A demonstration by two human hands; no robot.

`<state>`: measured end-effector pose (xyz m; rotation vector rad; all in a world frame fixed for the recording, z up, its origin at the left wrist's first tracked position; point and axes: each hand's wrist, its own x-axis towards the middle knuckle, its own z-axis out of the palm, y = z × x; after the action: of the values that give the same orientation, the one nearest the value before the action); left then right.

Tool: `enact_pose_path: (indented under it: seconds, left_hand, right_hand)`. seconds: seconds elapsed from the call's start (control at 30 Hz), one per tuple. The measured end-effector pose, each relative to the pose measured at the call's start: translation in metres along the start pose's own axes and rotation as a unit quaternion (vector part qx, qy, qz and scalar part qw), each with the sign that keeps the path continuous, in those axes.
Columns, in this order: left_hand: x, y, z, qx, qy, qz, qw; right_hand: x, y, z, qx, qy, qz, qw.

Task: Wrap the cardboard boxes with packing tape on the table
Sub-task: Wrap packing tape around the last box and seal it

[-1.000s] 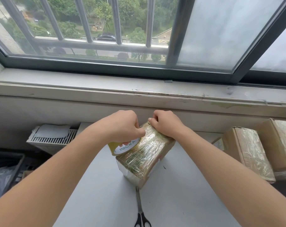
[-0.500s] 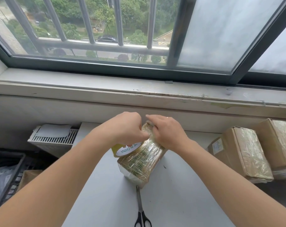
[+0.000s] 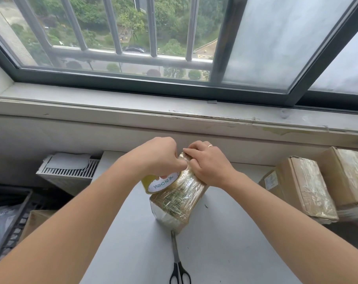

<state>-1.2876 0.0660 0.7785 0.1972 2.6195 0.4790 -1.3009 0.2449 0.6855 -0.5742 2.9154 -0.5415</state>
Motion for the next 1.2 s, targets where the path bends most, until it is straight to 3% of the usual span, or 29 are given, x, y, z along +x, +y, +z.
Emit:
enact_pose_path:
  seconds: [0.23,0.37,0.5,0.63,1.03,1.2]
  left_hand:
    - [0.000,0.000,0.002,-0.003,0.006,0.002,1.000]
    - [0.001,-0.001,-0.001,-0.006,0.006,-0.004,1.000]
    - [0.001,-0.002,-0.001,-0.016,-0.003,-0.007,1.000]
    - [-0.002,-0.002,-0.001,-0.005,-0.001,-0.001,1.000]
    - [-0.065,-0.017,-0.016,-0.073,-0.058,0.011,0.996]
    - [-0.095,-0.033,0.008,-0.280,-0.056,-0.044,0.957]
  right_hand:
    - [-0.009,0.003,0.008,0.049,0.085,0.008,0.995]
    - [-0.002,0.000,0.005,0.009,0.023,0.021,0.999]
    - [-0.009,-0.002,0.001,0.051,0.023,0.040,0.998]
    - [-0.009,-0.003,-0.004,0.020,-0.053,0.043,0.997]
    - [-0.012,-0.007,-0.003,-0.021,-0.057,0.036,0.997]
    - [-0.013,-0.010,-0.001,-0.038,-0.066,0.030,0.997]
